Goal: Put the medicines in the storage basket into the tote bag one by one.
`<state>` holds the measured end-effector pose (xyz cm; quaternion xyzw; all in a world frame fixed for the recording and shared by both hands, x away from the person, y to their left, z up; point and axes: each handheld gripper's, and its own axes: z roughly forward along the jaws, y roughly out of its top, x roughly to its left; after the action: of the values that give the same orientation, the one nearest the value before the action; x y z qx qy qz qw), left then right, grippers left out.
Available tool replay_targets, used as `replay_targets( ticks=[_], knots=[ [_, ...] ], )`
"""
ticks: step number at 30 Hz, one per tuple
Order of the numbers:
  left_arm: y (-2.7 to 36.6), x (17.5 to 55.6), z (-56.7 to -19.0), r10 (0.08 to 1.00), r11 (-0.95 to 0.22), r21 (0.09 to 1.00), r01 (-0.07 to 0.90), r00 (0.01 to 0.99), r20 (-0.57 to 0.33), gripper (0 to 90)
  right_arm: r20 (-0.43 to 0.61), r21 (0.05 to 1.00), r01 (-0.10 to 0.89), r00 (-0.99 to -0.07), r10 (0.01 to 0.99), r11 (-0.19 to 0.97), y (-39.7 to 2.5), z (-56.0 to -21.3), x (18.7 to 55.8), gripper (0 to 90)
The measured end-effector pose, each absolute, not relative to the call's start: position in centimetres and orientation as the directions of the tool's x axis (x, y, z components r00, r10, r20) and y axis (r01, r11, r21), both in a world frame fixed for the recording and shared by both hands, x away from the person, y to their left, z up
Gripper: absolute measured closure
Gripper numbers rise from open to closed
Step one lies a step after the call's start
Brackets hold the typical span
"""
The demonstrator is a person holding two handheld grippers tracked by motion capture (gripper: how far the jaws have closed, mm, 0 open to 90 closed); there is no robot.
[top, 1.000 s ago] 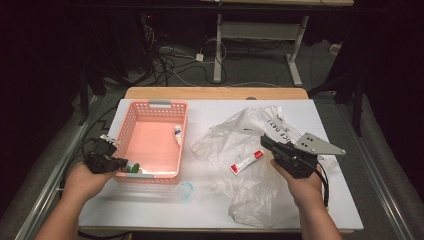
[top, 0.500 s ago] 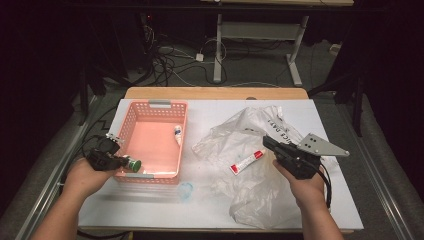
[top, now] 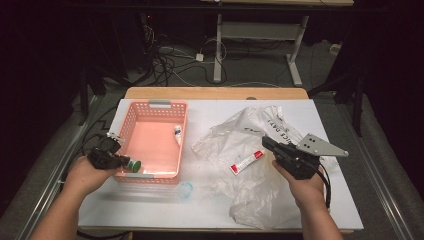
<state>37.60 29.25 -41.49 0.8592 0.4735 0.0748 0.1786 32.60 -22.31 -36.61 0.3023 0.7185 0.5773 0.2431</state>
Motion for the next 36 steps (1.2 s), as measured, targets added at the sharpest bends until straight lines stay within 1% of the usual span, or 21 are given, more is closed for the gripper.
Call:
replay_targets(
  ticks=[3,7,9,11,16,18,20,21,22,24,26,27,29,30,31,33,35,36],
  knots=[
    [28.9,38.0,-41.5,0.833,-0.506,0.361,0.784,0.552,-0.032,87.9,0.000,0.976,0.155,-0.699,0.715,0.152,-22.3,-36.6,32.5,90.0],
    [28.1,38.8,-41.5,0.828,-0.529,0.337,0.779,0.561,0.005,88.0,-0.002,0.976,0.153,-0.699,0.715,0.152,-22.3,-36.5,32.6,90.0],
    [27.7,39.4,-41.5,0.822,-0.548,0.316,0.775,0.568,0.033,87.9,-0.003,0.976,0.152,-0.699,0.715,0.153,-22.3,-36.5,32.6,90.0],
    [27.1,39.9,-41.5,0.818,-0.561,0.314,0.766,0.572,0.067,87.9,-0.005,0.976,0.151,-0.698,0.716,0.154,-22.3,-36.5,32.6,90.0],
    [26.2,40.4,-40.6,0.824,-0.536,0.411,0.737,0.563,0.065,87.8,0.001,0.977,0.155,-0.696,0.718,0.149,-22.4,-36.6,32.6,90.0],
    [26.1,40.5,-40.0,0.829,-0.514,0.471,0.717,0.556,0.059,81.5,-0.001,0.977,0.153,-0.697,0.717,0.150,-22.5,-36.6,32.6,90.0],
    [26.1,40.5,-39.4,0.834,-0.476,0.537,0.697,0.551,0.024,81.4,0.002,0.977,0.155,-0.696,0.718,0.148,-22.5,-36.6,32.6,90.0],
    [26.4,40.5,-39.0,0.833,-0.439,0.587,0.680,0.553,-0.018,78.8,0.002,0.977,0.155,-0.696,0.718,0.147,-22.4,-36.6,32.6,90.0],
    [26.6,40.6,-38.7,0.838,-0.394,0.629,0.670,0.543,-0.054,74.1,-0.001,0.977,0.153,-0.696,0.718,0.149,-22.4,-36.5,32.6,90.0],
    [26.7,40.7,-38.3,0.838,-0.365,0.680,0.636,0.543,-0.057,67.5,-0.002,0.977,0.153,-0.697,0.717,0.151,-22.5,-36.5,32.5,90.0],
    [26.5,41.2,-38.3,0.848,-0.352,0.682,0.641,0.528,-0.059,52.4,0.000,0.977,0.153,-0.696,0.718,0.149,-22.5,-36.5,32.6,90.0],
    [26.4,41.5,-38.4,0.848,-0.343,0.680,0.648,0.525,-0.073,47.5,-0.002,0.977,0.151,-0.696,0.718,0.150,-22.4,-36.5,32.6,90.0],
    [26.4,42.3,-38.6,0.850,-0.304,0.674,0.674,0.511,-0.128,49.7,-0.004,0.977,0.150,-0.697,0.717,0.151,-22.4,-36.5,32.6,90.0],
    [26.2,42.7,-38.8,0.854,-0.298,0.675,0.675,0.504,-0.126,48.1,-0.005,0.977,0.150,-0.698,0.716,0.152,-22.4,-36.5,32.6,90.0],
    [26.0,43.1,-38.9,0.862,-0.303,0.670,0.678,0.494,-0.110,40.3,-0.005,0.977,0.150,-0.698,0.716,0.153,-22.4,-36.5,32.6,90.0],
    [25.7,44.2,-39.2,0.871,-0.293,0.671,0.682,0.480,-0.108,28.6,-0.004,0.977,0.150,-0.698,0.716,0.152,-22.4,-36.5,32.6,90.0],
    [25.3,45.2,-39.5,0.873,-0.276,0.665,0.694,0.470,-0.128,21.3,-0.003,0.977,0.151,-0.698,0.716,0.152,-22.3,-36.6,32.6,90.0],
    [25.1,45.7,-39.7,0.877,-0.277,0.660,0.698,0.464,-0.122,17.7,-0.002,0.977,0.152,-0.698,0.716,0.152,-22.4,-36.6,32.7,90.0]
  ],
)
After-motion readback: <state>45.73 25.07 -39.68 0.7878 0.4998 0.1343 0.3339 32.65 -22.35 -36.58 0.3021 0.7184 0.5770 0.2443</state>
